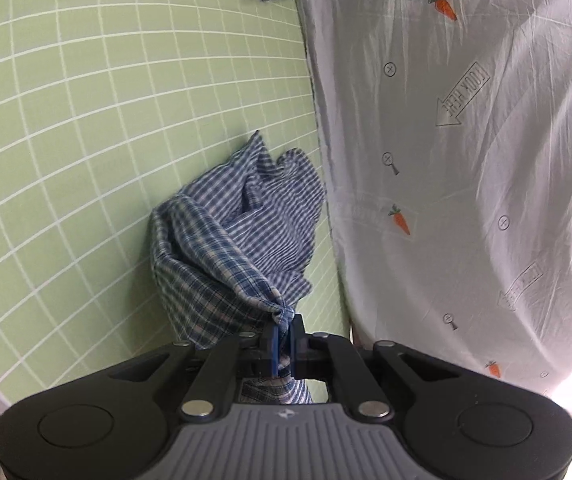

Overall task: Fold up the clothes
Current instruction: 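Fold the shirt over onto itself with both grippers, then release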

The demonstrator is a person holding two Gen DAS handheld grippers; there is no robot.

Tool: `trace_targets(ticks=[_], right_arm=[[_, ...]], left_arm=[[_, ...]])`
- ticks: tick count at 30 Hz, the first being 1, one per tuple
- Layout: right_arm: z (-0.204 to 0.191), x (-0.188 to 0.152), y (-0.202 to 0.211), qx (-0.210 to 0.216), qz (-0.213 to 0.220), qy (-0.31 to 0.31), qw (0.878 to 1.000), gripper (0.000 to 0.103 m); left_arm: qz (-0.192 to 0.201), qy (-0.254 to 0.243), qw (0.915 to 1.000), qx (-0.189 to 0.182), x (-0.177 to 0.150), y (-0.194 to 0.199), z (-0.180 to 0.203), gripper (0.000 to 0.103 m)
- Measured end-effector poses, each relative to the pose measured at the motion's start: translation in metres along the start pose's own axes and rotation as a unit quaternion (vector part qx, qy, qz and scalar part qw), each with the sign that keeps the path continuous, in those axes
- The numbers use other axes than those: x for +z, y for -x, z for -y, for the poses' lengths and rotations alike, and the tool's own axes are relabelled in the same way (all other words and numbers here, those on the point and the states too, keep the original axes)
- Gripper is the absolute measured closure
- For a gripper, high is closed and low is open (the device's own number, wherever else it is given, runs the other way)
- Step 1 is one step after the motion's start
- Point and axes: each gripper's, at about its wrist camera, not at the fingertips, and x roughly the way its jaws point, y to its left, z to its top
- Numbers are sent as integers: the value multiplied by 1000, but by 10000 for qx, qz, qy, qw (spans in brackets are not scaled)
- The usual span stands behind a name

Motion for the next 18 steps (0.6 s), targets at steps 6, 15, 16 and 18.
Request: trace_targets(ticks=[6,15,16,18], right_arm=[[-19,50,-32,235,369,-166,9989,101],[-30,138,-122,85,505,-317,9982,101],[-29,146,-132,-23,496,-379,9980,101],[-27,160,-154,-219,551,-358,9976,95]], left_arm=[[17,-136,9998,-161,38,-43,31,98],[1,69,10000,42,120,-136,63,95],[24,27,9999,133,128,-145,65,91],[96,-142,9993,344,145,-163,70,86]])
